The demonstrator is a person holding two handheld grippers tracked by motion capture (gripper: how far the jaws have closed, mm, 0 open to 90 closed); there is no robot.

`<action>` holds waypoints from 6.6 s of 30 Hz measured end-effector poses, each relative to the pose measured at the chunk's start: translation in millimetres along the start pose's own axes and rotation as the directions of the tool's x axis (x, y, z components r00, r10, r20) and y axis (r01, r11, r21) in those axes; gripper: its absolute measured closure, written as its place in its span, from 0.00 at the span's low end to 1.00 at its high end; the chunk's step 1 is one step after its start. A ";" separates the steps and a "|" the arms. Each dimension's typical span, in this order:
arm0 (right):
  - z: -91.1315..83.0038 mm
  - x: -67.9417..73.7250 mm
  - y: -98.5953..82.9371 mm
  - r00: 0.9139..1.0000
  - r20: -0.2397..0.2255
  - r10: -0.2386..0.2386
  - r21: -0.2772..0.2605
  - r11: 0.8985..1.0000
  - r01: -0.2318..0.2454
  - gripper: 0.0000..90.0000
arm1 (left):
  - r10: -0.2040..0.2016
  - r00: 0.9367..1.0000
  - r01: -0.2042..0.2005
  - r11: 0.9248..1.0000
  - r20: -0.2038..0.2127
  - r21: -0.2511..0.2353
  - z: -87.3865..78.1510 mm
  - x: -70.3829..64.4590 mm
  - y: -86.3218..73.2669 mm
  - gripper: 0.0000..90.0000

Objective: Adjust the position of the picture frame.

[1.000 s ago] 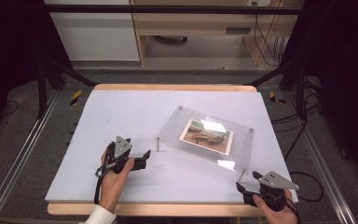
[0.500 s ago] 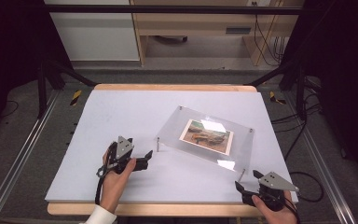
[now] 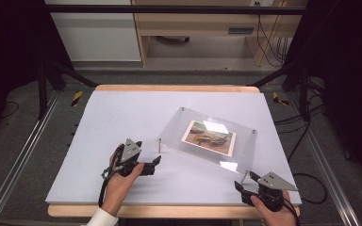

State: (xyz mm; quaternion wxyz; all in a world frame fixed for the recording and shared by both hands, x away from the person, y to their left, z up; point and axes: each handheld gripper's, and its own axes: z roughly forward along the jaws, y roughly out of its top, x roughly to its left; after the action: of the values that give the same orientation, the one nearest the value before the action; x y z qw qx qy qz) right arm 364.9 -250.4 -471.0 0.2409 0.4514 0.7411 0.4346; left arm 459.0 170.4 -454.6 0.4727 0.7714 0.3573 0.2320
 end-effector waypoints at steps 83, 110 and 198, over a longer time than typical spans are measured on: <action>20.0 -23.6 8.6 0.979 -0.068 0.192 -0.078 0.977 -0.197 0.94 | -0.166 0.984 0.166 0.986 0.057 0.019 65.2 16.1 18.4 0.88; 2.8 -30.9 37.8 0.987 -0.073 0.145 -0.184 0.971 -0.156 0.92 | -0.098 0.995 0.101 0.990 0.030 -0.098 20.0 6.1 46.0 0.94; 71.4 35.9 68.5 0.980 -0.183 0.080 -0.084 0.992 -0.097 0.94 | -0.169 0.977 0.159 0.984 -0.133 -0.086 -74.2 36.1 -32.1 0.92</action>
State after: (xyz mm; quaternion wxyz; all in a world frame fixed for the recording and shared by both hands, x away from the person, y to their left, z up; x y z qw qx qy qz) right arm 432.8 -173.7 -446.8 0.1744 0.4315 0.7179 0.5177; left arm 419.7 249.5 -449.5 0.4926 0.7030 0.4430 0.2587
